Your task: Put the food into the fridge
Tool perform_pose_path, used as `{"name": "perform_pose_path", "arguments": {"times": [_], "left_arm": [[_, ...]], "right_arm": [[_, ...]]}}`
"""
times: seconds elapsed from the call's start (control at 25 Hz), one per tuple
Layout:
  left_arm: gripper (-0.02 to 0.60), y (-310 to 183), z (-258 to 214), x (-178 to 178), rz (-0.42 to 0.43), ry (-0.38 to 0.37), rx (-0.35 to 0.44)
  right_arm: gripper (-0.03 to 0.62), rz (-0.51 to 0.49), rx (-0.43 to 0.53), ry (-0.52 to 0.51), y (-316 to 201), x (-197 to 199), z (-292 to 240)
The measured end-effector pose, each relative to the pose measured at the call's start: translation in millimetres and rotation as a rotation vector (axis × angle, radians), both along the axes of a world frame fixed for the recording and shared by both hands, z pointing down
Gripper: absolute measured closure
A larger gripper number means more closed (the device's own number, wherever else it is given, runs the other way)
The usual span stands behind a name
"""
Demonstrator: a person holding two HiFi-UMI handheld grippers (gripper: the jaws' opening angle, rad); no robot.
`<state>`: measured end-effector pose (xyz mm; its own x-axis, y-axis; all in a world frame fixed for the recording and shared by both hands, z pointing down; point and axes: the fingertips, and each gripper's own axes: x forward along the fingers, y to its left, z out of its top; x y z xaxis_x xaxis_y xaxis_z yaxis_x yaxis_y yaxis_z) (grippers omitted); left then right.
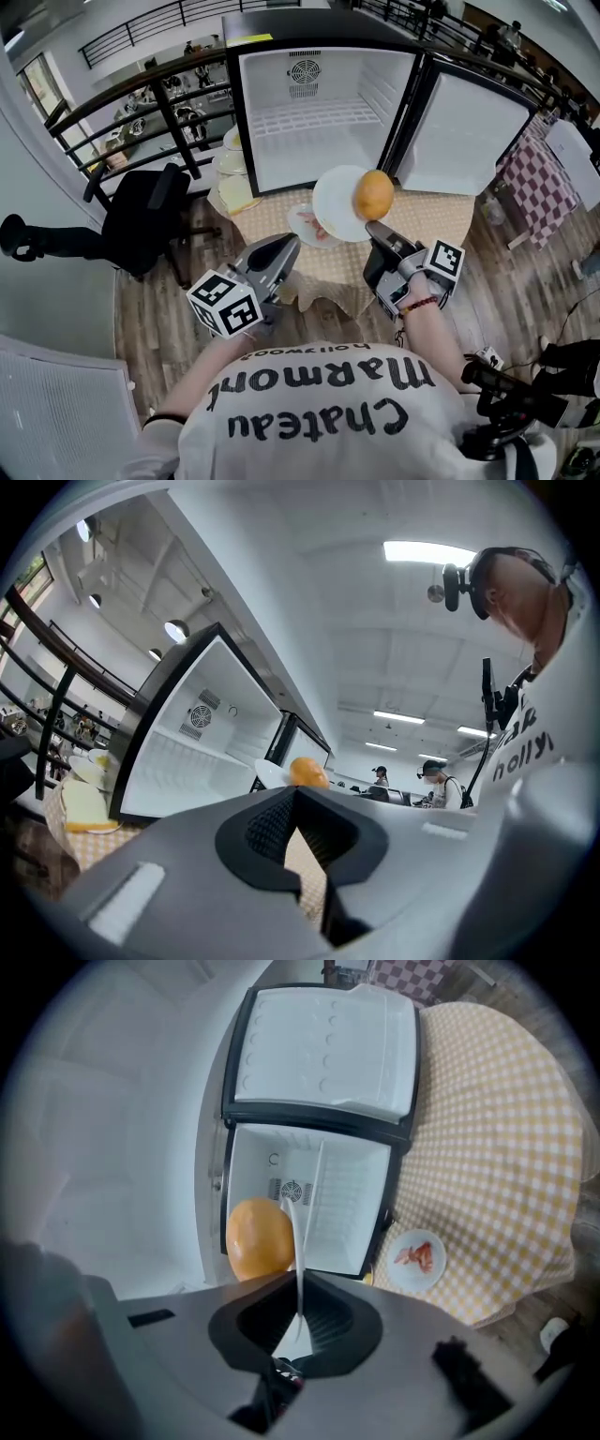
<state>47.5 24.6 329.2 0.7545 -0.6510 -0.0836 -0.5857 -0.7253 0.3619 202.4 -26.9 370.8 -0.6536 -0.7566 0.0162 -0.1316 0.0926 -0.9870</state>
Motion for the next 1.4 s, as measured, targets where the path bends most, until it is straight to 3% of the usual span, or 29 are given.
{"name": "perform_pose_path", "arguments": {"times": [0.28, 0.6, 1.08, 1.4], "left_arm": [[0.577, -38, 13, -41, 0.026, -0.017, -0.015], [0.577, -51, 25, -71, -0.006, -0.007, -0.030], [0.577, -64, 45, -95, -0.045, -0.029, -0.066], [0.577, -103, 55, -109, -0.066, -0.054, -0.073]], "right_arm": [[0.572, -0.017, -0.016, -0.007, -38, -49, 15], [0.572, -0.056, -0.048, 0.003, -58, -87, 34], [0.572, -0.049, -0.080, 0.029, -94, -103, 61], [0.572, -0.079, -0.110, 0.055, -137, -124, 83]]}}
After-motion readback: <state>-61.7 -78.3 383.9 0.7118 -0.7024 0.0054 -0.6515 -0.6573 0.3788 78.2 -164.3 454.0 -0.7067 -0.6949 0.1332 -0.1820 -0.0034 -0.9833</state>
